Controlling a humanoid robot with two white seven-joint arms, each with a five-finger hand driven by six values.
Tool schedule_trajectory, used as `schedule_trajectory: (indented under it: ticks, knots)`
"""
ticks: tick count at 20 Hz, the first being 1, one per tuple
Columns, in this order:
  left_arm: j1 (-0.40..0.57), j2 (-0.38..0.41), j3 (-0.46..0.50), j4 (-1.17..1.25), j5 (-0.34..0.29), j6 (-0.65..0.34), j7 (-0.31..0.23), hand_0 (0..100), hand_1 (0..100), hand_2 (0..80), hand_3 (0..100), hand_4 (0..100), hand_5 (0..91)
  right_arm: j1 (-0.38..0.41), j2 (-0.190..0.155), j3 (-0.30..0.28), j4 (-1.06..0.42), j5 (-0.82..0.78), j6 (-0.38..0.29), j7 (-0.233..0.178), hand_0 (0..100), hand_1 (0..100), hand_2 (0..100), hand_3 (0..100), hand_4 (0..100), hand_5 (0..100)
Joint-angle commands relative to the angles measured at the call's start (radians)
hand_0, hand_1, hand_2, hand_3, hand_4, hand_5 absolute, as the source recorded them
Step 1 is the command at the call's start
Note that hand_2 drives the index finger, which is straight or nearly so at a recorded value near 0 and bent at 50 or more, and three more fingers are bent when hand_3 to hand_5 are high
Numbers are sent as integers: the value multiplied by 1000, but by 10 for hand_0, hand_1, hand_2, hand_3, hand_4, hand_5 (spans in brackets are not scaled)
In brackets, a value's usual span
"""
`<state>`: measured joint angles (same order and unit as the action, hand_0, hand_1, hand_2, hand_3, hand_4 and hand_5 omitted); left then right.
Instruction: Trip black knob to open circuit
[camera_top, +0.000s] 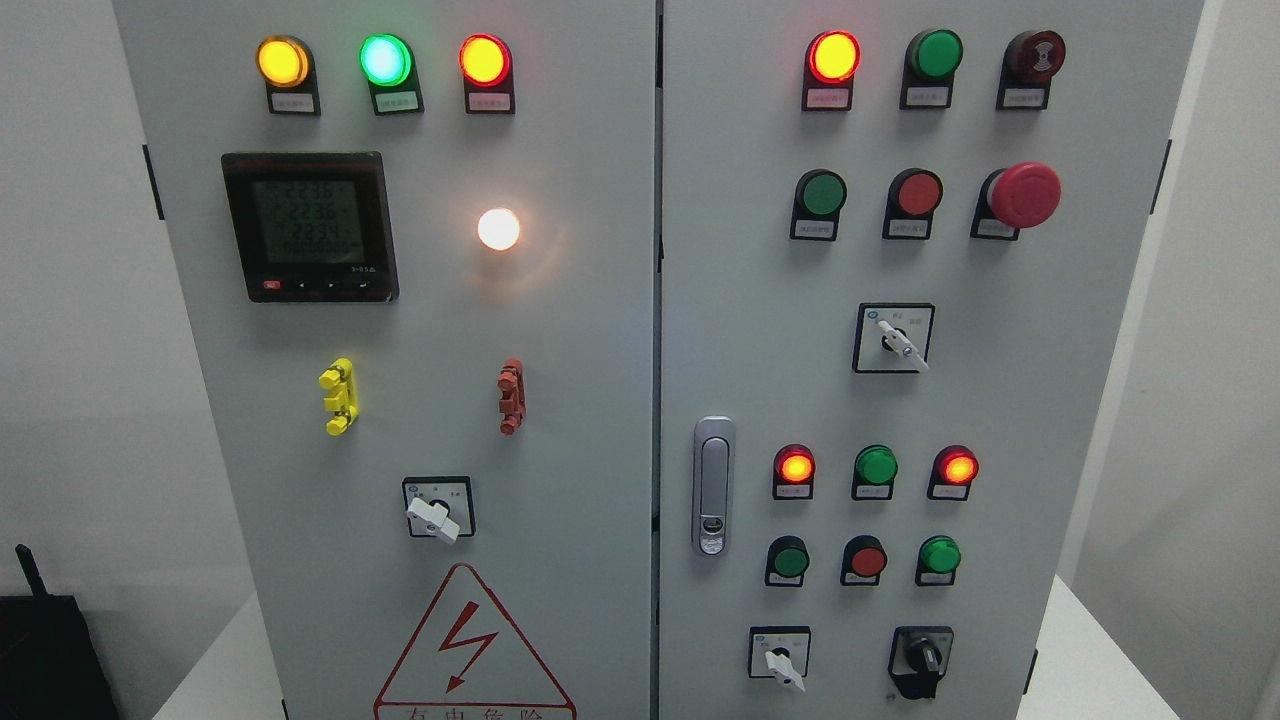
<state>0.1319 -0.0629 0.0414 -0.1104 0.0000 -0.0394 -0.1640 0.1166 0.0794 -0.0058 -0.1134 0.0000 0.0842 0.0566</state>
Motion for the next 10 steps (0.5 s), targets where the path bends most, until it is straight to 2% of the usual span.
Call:
schedule_trajectory:
  ticks: [1, 5, 10]
  knots:
    - [0, 0, 0, 0, -23, 0, 0, 120, 389, 0, 0, 0, 0, 2, 2, -54, -47, -28, -21, 3, 0, 79, 0, 0, 0, 0]
    - [0, 0, 0, 0, -23, 0, 0, 120, 389, 0, 0, 0, 0, 6, 0, -80, -143, -29, -46, 6, 0, 78, 0, 0, 0, 0]
    - [0, 0, 0, 0, -23, 1, 0, 120, 389, 0, 0, 0, 0, 8, 0, -97, -176, -28, -188, 5, 0, 74, 0, 0, 0, 0]
